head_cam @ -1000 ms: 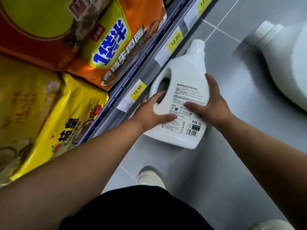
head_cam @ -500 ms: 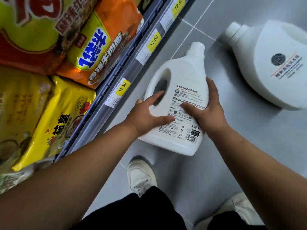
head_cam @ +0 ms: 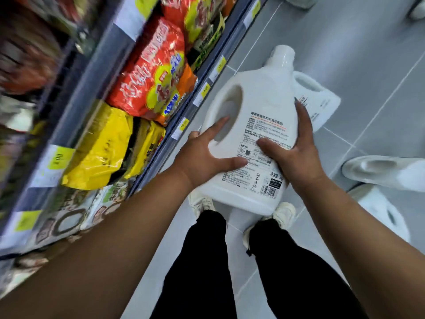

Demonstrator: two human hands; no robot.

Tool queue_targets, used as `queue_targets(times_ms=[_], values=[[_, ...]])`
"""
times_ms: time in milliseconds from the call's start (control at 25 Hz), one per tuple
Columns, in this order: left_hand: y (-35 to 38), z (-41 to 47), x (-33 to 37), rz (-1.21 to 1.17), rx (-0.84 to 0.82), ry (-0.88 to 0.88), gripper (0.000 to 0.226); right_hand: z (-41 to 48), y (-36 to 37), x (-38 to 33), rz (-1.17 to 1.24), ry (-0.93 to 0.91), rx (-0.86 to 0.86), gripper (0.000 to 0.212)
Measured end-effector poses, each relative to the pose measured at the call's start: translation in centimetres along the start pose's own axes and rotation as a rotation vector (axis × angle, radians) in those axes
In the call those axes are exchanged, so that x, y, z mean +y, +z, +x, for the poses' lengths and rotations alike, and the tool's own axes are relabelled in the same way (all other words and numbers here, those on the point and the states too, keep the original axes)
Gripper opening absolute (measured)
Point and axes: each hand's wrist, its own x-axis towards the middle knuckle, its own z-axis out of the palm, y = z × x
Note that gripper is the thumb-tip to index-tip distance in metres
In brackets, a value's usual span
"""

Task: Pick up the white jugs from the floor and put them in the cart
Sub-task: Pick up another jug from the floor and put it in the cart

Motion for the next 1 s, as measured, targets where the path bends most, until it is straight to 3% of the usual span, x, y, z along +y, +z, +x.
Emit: queue_targets(times_ms=[160,440,760,1000], values=[[-5.5,-10.6,7.7,-0.049,0.052,0.074,0.107,-7.6,-2.8,-11.5,0.012,-0.047,-0.016,0.098],[-11.9,-26.6,15.2,-0.098,0.313,0.155,0.104,-16.9,-4.2,-26.9,0.003,-0.271,-0.201,0.103],[-13.0,-44.1,14.4,-0.265,0.682,0.101,0.103,-27.4,-0.2,-36.4,0.015,-0.498,-0.58,0.098],[-8.8,-58.8,8.0,-0.458,0.986,-0.021,0.105,-39.4,6.1,-37.1,-0.043,-0.577,-0.965,0.099]])
